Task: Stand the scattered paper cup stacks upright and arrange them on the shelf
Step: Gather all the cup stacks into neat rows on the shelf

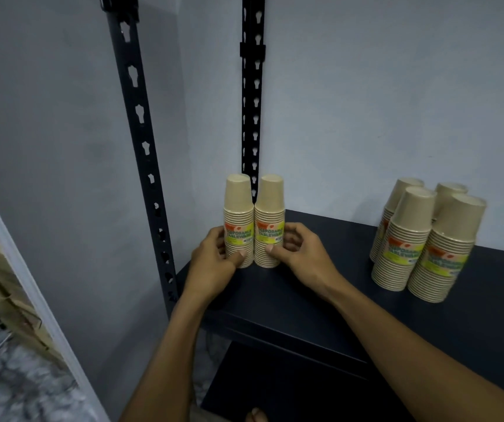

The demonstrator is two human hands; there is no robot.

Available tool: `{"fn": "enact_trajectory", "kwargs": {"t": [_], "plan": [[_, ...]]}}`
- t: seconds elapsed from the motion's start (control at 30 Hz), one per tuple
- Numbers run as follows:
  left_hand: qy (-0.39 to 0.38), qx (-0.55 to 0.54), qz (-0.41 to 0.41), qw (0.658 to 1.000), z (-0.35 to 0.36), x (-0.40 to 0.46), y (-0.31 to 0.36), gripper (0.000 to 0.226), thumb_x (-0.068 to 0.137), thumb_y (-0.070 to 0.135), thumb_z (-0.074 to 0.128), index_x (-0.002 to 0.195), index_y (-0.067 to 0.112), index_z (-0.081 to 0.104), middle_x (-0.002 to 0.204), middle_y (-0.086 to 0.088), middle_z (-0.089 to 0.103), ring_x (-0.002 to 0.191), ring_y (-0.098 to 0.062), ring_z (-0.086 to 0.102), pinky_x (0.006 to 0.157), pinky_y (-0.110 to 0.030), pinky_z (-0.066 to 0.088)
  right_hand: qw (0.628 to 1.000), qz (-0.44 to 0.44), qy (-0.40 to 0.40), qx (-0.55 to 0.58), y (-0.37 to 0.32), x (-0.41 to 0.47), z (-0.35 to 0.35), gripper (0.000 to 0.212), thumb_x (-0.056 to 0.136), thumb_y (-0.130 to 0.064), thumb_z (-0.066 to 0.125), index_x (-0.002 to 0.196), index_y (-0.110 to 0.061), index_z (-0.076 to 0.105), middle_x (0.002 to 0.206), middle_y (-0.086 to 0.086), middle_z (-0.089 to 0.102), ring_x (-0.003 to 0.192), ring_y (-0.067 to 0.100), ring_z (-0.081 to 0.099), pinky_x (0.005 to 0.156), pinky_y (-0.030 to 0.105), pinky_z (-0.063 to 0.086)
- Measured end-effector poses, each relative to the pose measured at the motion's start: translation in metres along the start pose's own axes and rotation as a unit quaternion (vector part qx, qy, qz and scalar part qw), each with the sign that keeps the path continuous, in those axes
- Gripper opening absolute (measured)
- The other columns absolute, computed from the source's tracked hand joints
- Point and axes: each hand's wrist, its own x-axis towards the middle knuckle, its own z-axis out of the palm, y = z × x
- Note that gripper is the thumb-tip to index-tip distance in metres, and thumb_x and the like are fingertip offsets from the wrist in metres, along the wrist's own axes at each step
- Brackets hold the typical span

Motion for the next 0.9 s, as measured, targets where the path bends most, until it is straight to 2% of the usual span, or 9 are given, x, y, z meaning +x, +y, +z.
{"fn": "enact_trajectory", "kwargs": {"t": [0.23, 0.33, 0.47, 0.63, 0.9], "plan": [[-0.116, -0.019, 0.031, 0.993, 0.015, -0.020, 0.014, 0.054, 0.079, 0.011, 0.075, 0.126, 0.022, 0.051, 0.121, 0.002, 0.065, 0.109, -0.007, 0.062, 0.093, -0.023, 0.050, 0.999, -0.009, -0.010, -0.041, -0.006, -0.060, -0.044, 0.044, 0.081, -0.017, 0.074, 0.122, -0.020, 0.057, 0.116, -0.010, 0.067, 0.106, -0.001, 0.063, 0.088, 0.017, 0.051], [-0.154, -0.026, 0.032, 0.987, 0.029, -0.028, 0.025, 0.052, 0.077, 0.011, 0.077, 0.122, 0.024, 0.053, 0.118, 0.004, 0.066, 0.106, -0.004, 0.063, 0.093, -0.025, 0.052, 0.999, -0.003, 0.001, -0.052, -0.007, -0.080, -0.064, 0.045, 0.081, -0.019, 0.074, 0.122, -0.021, 0.057, 0.118, -0.010, 0.067, 0.109, 0.000, 0.062, 0.091, 0.022, 0.051], [-0.188, -0.024, 0.035, 0.981, 0.050, -0.038, 0.038, 0.053, 0.075, 0.014, 0.079, 0.120, 0.024, 0.054, 0.113, 0.006, 0.068, 0.102, -0.005, 0.065, 0.092, -0.029, 0.053, 0.997, 0.004, 0.028, -0.067, -0.011, -0.104, -0.089, 0.044, 0.080, -0.016, 0.075, 0.120, -0.020, 0.058, 0.115, -0.010, 0.068, 0.106, -0.001, 0.063, 0.085, 0.018, 0.052], [-0.234, -0.015, 0.047, 0.971, 0.081, -0.051, 0.055, 0.054, 0.072, 0.019, 0.082, 0.118, 0.026, 0.055, 0.111, 0.007, 0.068, 0.103, -0.006, 0.065, 0.093, -0.031, 0.053, 0.992, 0.006, 0.078, -0.099, -0.014, -0.134, -0.122, 0.044, 0.077, -0.017, 0.077, 0.117, -0.023, 0.061, 0.108, -0.014, 0.070, 0.100, -0.002, 0.065, 0.084, 0.021, 0.054], [-0.245, -0.010, 0.069, 0.967, 0.123, -0.066, 0.073, 0.057, 0.070, 0.021, 0.083, 0.119, 0.023, 0.056, 0.110, 0.009, 0.068, 0.099, -0.005, 0.066, 0.089, -0.032, 0.055, 0.979, 0.010, 0.156, -0.133, -0.012, -0.162, -0.155, 0.043, 0.076, -0.019, 0.079, 0.112, -0.031, 0.059, 0.104, -0.018, 0.068, 0.096, -0.006, 0.063, 0.077, 0.013, 0.051]]}}
